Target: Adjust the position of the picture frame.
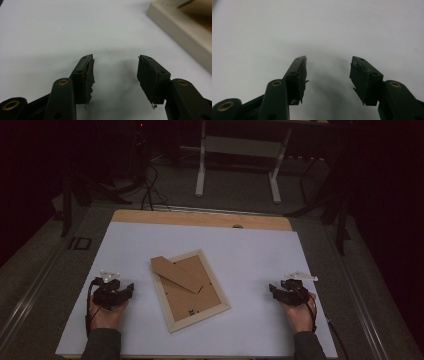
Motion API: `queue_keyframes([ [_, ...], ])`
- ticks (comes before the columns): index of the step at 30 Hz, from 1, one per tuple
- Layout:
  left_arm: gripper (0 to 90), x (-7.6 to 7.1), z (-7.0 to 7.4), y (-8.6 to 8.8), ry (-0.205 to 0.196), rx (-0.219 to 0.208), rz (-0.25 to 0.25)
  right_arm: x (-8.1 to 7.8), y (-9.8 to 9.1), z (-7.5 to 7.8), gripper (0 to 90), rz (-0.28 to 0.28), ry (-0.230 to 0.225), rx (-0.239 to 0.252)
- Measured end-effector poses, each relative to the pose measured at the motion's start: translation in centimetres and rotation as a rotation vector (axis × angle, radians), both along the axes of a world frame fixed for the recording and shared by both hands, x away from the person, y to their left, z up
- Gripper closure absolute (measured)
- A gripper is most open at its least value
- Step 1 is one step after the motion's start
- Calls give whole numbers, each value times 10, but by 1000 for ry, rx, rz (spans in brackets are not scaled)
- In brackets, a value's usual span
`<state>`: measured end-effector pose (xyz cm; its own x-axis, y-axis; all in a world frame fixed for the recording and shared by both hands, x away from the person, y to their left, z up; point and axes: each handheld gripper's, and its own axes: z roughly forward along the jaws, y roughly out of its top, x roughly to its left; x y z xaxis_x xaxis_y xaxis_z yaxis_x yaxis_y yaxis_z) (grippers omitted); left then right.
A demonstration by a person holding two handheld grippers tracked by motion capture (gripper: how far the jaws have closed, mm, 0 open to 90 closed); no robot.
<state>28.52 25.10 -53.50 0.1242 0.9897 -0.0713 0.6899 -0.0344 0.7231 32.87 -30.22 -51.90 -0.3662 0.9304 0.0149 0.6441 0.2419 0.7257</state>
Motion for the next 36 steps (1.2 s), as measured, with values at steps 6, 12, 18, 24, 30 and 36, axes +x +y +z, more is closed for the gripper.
queue_keyframes([
  [6, 479, -3, 8, -1, -29, -22, -68, -3, 9, 1, 481, 59, 18, -5],
  [12, 556, -6, 10, -3, -67, 11, -97, -3, 14, 1, 491, 76, 26, 18],
  [18, 531, -7, 13, -5, -71, 43, -141, -5, 22, 3, 544, 117, 16, 12],
  [24, 519, -7, 14, -5, -77, 48, -164, -7, 30, 5, 579, 143, 22, 19],
  [30, 501, -9, 15, -3, -83, 38, -171, -10, 36, 8, 650, 167, 21, 26],
  [36, 486, -9, 16, -1, -89, 25, -169, -12, 41, 9, 695, 187, 28, 41],
])
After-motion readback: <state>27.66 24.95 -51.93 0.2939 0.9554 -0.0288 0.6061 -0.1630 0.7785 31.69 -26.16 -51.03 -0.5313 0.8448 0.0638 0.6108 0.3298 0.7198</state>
